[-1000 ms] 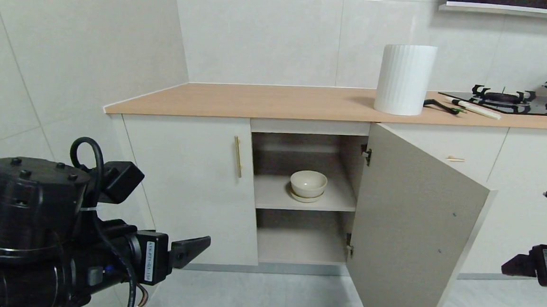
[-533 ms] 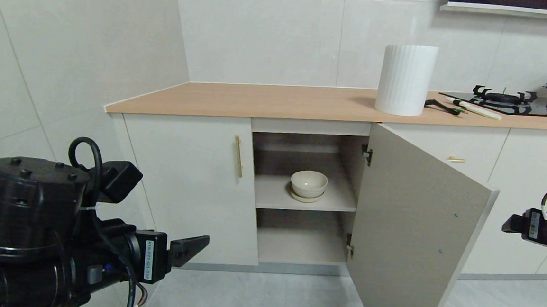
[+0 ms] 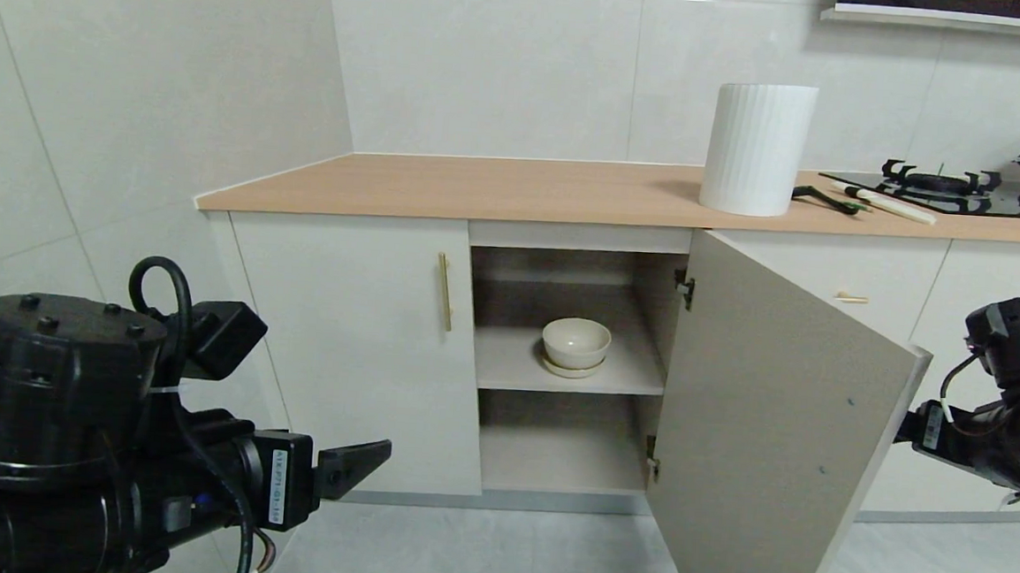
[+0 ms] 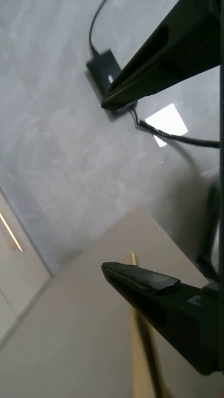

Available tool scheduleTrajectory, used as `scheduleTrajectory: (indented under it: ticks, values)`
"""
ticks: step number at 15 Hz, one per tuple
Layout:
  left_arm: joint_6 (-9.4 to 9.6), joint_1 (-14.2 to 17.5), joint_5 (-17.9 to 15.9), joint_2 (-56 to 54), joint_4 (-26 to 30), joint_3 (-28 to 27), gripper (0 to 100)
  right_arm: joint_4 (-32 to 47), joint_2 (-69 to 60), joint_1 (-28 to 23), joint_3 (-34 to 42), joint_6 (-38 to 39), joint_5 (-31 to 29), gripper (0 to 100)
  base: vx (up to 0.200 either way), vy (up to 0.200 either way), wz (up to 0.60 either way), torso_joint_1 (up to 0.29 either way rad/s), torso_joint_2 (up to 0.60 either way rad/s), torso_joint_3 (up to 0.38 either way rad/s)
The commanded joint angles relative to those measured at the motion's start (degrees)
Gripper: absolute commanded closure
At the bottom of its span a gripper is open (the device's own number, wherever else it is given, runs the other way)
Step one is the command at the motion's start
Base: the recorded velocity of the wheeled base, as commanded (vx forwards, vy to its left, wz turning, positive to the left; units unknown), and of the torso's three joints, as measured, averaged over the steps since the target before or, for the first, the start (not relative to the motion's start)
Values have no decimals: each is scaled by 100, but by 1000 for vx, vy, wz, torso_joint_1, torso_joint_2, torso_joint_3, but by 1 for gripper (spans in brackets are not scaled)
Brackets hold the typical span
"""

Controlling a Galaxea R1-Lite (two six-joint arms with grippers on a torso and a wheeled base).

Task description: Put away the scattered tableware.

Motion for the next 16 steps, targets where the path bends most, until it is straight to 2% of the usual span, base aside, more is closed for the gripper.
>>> scheduleTrajectory:
  ticks: [1, 7, 10, 11, 13, 16]
  values:
    - [-1, -1, -6, -6, 1, 2, 0, 1, 117, 172, 43, 53, 74, 0, 0, 0, 0, 0, 0, 0]
    - [-1, -1, 3, -15, -8, 2, 0, 1, 152, 813, 25, 414, 250, 0, 0, 0, 0, 0, 0, 0]
    - [-36, 26, -6, -85, -8, -33, 0, -148, 319, 1376, -107, 414, 267, 0, 0, 0, 0, 0, 0, 0]
    - [-36, 26, 3, -85, -8, -42, 0, -341, 504, 1657, -168, 396, 469, 0, 0, 0, 0, 0, 0, 0]
    - [-36, 43, 3, -76, -34, -51, 0, -649, 855, 1965, -441, 352, 707, 0, 0, 0, 0, 0, 0, 0]
    - [-28, 87, 12, -76, -210, -42, 0, -658, 1471, 2562, -1030, 379, 733, 0, 0, 0, 0, 0, 0, 0]
